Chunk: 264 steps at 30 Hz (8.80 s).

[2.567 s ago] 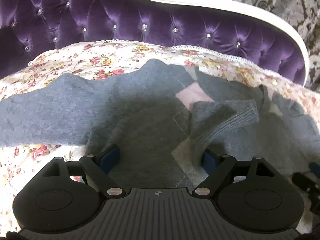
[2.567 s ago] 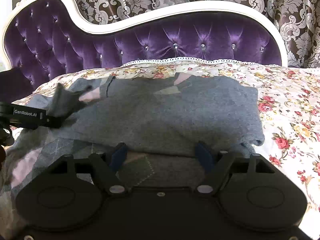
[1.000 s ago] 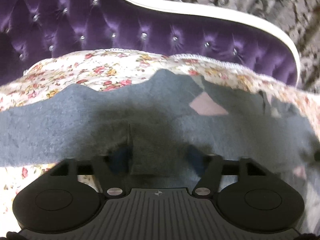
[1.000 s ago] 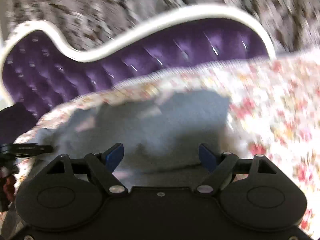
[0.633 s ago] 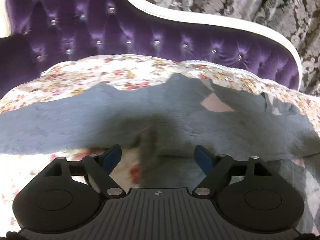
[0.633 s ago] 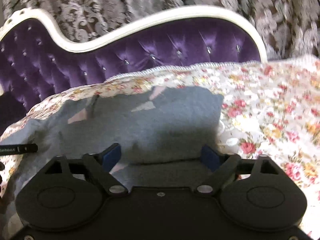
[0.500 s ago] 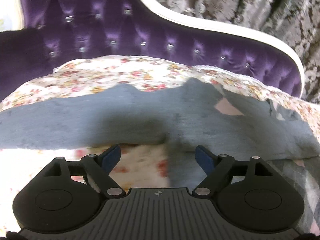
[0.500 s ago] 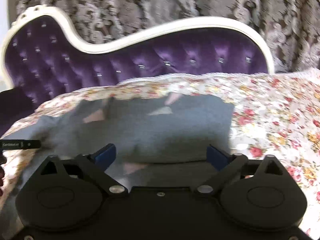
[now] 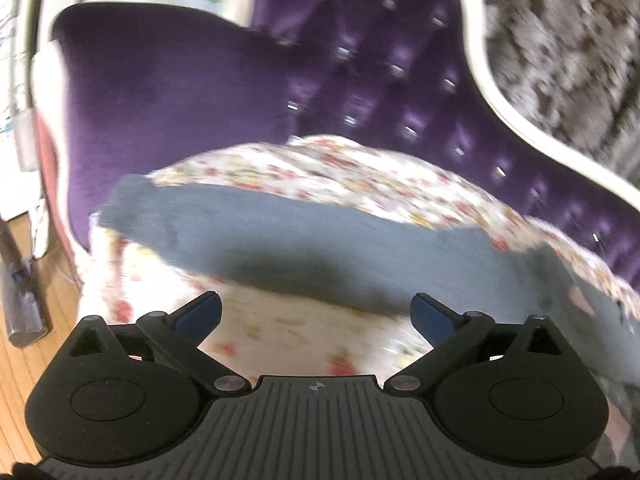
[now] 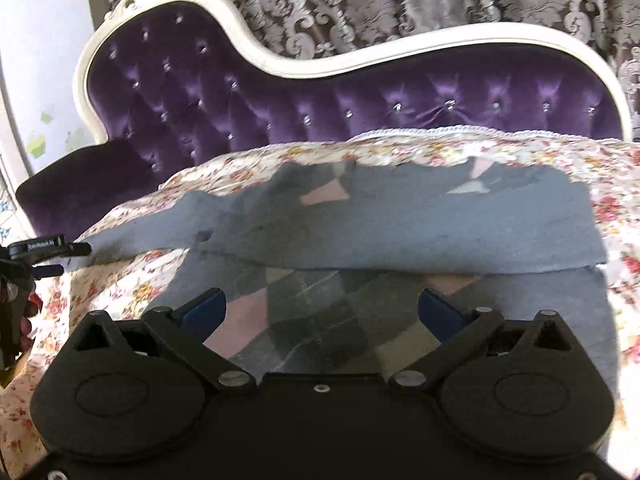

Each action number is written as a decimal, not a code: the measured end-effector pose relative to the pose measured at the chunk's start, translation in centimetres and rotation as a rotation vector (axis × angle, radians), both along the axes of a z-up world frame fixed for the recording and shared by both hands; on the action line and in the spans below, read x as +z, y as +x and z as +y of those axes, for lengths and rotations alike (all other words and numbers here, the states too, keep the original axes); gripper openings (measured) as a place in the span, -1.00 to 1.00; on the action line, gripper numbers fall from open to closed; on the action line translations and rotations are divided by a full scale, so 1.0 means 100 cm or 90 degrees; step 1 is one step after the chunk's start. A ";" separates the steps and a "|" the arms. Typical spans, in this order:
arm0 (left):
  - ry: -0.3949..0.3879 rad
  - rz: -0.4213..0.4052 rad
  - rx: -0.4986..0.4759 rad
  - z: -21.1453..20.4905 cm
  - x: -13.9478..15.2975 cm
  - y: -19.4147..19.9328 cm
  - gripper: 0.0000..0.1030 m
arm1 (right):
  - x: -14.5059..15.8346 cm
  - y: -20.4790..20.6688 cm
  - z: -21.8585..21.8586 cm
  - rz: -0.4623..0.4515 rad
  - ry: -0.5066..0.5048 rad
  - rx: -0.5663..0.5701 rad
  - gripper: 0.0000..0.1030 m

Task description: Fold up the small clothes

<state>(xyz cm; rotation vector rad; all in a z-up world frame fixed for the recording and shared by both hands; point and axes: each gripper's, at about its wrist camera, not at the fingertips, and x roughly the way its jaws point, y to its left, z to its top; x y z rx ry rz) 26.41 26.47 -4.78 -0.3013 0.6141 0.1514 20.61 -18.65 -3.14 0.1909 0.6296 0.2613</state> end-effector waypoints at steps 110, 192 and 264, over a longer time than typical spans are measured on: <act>0.011 -0.257 -0.233 -0.141 0.164 0.049 -0.92 | 0.002 -0.031 -0.008 0.024 0.025 -0.002 0.99; 0.078 0.032 -0.372 -0.253 -0.012 0.062 0.99 | 0.000 0.008 -0.118 0.026 0.079 -0.141 0.98; 0.009 0.089 -0.326 -0.197 -0.002 -0.085 0.99 | 0.010 -0.081 -0.090 0.044 -0.028 -0.087 0.65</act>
